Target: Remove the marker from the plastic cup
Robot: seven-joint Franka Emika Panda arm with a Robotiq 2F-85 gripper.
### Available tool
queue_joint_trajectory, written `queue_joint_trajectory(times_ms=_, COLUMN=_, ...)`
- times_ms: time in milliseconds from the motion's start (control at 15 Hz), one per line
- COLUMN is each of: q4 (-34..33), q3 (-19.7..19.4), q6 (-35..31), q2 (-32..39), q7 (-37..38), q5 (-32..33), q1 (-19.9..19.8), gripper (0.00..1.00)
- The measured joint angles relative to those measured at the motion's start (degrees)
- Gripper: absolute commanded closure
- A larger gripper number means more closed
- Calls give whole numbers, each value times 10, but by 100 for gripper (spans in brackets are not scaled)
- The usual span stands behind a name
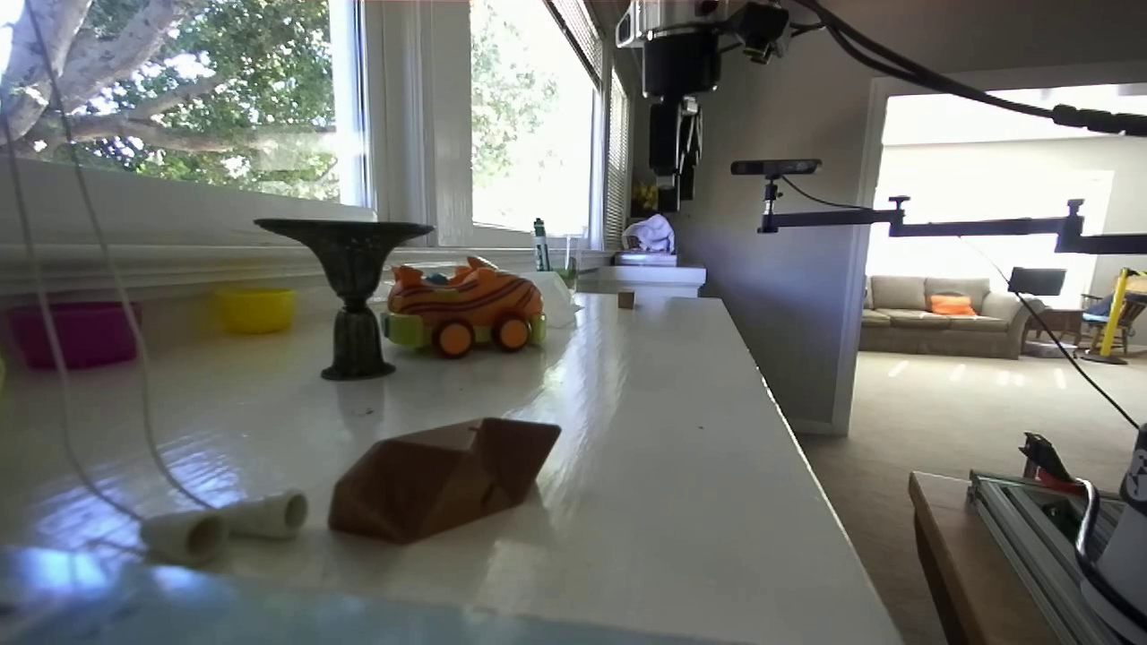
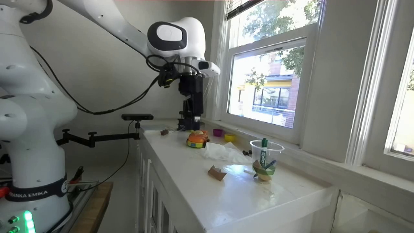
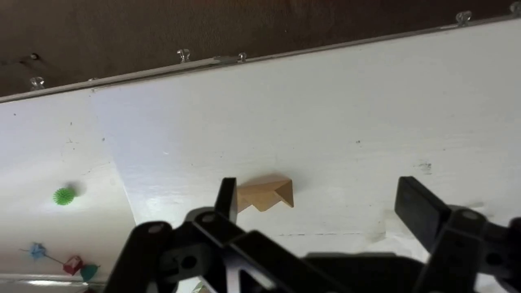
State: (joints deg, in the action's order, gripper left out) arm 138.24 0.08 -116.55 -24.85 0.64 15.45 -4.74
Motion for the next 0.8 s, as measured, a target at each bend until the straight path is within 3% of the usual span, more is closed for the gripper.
queue_joint_trajectory(times_ms=467, q4=-141, q3=-30, q6=-24, q2=124, q7=135, q5=-8, q1=-41, gripper=0)
queue_joint_trajectory(times_ms=800, q4=-287, q3=-30, q6=-13, q2=251, q7=225, q5=-82, q1=-36, gripper=0)
